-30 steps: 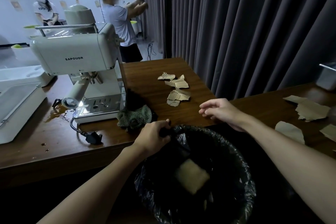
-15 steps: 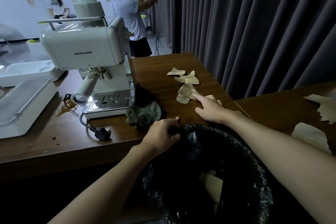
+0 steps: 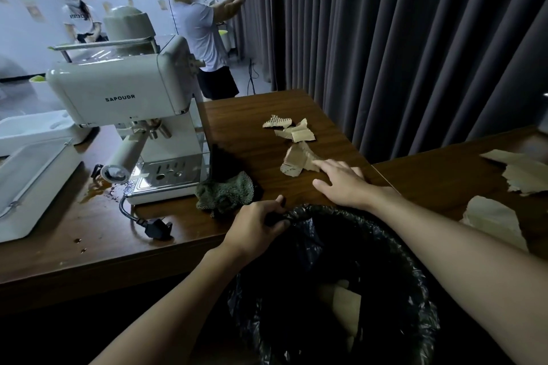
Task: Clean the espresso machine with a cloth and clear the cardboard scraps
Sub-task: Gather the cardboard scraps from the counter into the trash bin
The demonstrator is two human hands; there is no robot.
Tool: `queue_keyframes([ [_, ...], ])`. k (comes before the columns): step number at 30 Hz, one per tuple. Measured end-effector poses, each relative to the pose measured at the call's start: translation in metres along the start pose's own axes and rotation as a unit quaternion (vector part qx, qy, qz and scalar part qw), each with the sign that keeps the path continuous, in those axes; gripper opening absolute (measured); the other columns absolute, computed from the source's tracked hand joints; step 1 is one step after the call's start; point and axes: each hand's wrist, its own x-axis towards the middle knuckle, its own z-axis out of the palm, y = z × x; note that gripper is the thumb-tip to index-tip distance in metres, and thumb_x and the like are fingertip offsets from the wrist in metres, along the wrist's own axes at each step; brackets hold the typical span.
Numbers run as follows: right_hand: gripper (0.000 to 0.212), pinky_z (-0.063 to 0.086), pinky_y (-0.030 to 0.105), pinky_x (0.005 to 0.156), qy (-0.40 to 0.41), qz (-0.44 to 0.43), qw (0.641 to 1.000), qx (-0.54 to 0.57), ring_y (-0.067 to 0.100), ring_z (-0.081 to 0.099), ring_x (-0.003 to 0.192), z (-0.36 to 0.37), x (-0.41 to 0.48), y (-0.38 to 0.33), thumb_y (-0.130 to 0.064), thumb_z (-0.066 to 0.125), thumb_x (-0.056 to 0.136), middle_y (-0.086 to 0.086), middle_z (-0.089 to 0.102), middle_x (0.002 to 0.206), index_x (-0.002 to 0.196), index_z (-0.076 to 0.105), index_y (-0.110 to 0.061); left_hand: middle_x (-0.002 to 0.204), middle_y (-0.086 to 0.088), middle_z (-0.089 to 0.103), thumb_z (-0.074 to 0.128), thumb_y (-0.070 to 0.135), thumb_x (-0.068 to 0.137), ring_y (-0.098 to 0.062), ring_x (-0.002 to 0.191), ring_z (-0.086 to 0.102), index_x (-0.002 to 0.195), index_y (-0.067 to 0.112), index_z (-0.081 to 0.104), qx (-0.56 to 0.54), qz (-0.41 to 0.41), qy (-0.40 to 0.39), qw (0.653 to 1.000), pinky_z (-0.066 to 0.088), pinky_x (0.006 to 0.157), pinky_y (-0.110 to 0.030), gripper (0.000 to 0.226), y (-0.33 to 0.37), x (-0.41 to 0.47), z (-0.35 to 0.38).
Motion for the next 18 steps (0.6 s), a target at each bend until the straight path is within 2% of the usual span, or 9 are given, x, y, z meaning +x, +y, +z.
queue_keyframes([
  [2,0.049,0.021,0.05,0.112,0.013,0.005,1.0,-0.004,0.023,0.03,0.134,-0.002,-0.001,-0.004,-0.044,0.042,0.098,-0.001,0.039,0.139,0.144,0.034,-0.032,0.143,0.0,0.058,0.075,0.025,0.09,-0.01,0.13,0.055,0.109,0.013,0.073,-0.006,0.003,0.007,1.0,0.047,0.089,-0.021,0.023,0.0,-0.001,0.001],
  [4,0.032,0.021,0.049,0.111,0.048,0.006,0.999,-0.012,0.023,0.032,0.126,-0.003,-0.002,-0.008,-0.042,0.043,0.097,0.0,0.035,0.123,0.125,0.048,-0.027,0.143,0.001,0.058,0.075,0.026,0.089,-0.012,0.129,0.056,0.109,0.013,0.073,-0.013,-0.002,0.015,1.0,0.051,0.093,-0.027,0.023,0.0,-0.002,0.003],
  [5,0.025,0.021,0.049,0.111,0.069,0.005,0.998,-0.014,0.023,0.032,0.124,-0.003,-0.002,-0.009,-0.041,0.045,0.097,0.0,0.031,0.12,0.116,0.051,-0.026,0.143,0.002,0.058,0.075,0.026,0.089,-0.013,0.128,0.057,0.109,0.013,0.074,-0.021,-0.007,0.019,1.0,0.052,0.096,-0.031,0.024,0.0,-0.002,0.004],
  [7,0.02,0.019,0.05,0.112,0.085,0.005,0.996,-0.008,0.024,0.027,0.131,-0.001,-0.002,-0.009,-0.04,0.047,0.096,0.002,0.026,0.134,0.108,0.05,-0.025,0.143,0.005,0.057,0.076,0.025,0.088,-0.013,0.127,0.059,0.109,0.013,0.074,-0.041,-0.021,0.026,0.999,0.053,0.098,-0.036,0.024,0.001,-0.002,0.007],
  [9,0.018,0.017,0.049,0.113,0.08,0.003,0.997,0.01,0.023,0.023,0.139,0.0,-0.001,-0.008,-0.039,0.049,0.096,0.001,0.023,0.147,0.108,0.048,-0.026,0.143,0.006,0.057,0.077,0.024,0.087,-0.012,0.125,0.06,0.11,0.012,0.075,-0.055,-0.035,0.035,0.997,0.054,0.098,-0.035,0.026,0.002,-0.002,0.008],
  [12,0.015,0.025,0.042,0.105,0.089,0.003,0.996,0.019,0.019,0.038,0.127,-0.001,0.003,-0.009,-0.039,0.045,0.097,-0.004,0.048,0.124,0.106,0.044,-0.028,0.142,0.006,0.058,0.079,0.023,0.085,-0.009,0.122,0.061,0.113,0.012,0.075,-0.078,-0.047,0.049,0.995,0.054,0.097,-0.032,0.03,0.003,-0.002,0.01],
  [14,0.013,0.027,0.039,0.099,0.125,0.01,0.992,0.033,0.018,0.045,0.113,-0.002,0.003,-0.01,-0.039,0.042,0.098,-0.006,0.054,0.108,0.102,0.044,-0.027,0.141,0.006,0.059,0.08,0.023,0.084,-0.009,0.121,0.062,0.114,0.012,0.075,-0.085,-0.052,0.059,0.993,0.054,0.097,-0.032,0.032,0.005,-0.003,0.011],
  [16,0.016,0.027,0.04,0.098,0.155,0.015,0.987,0.044,0.019,0.047,0.109,-0.002,0.004,-0.011,-0.04,0.038,0.1,-0.005,0.056,0.105,0.102,0.047,-0.027,0.142,0.006,0.058,0.08,0.024,0.084,-0.009,0.121,0.062,0.114,0.013,0.076,-0.092,-0.055,0.061,0.992,0.054,0.098,-0.032,0.032,0.006,-0.004,0.013],
  [18,0.027,0.027,0.043,0.099,0.149,0.025,0.988,0.038,0.021,0.047,0.112,-0.002,0.008,-0.012,-0.041,0.034,0.101,-0.002,0.057,0.114,0.108,0.055,-0.026,0.143,0.007,0.057,0.08,0.024,0.084,-0.009,0.121,0.061,0.114,0.014,0.076,-0.094,-0.057,0.06,0.992,0.053,0.098,-0.032,0.032,0.007,-0.004,0.013],
])
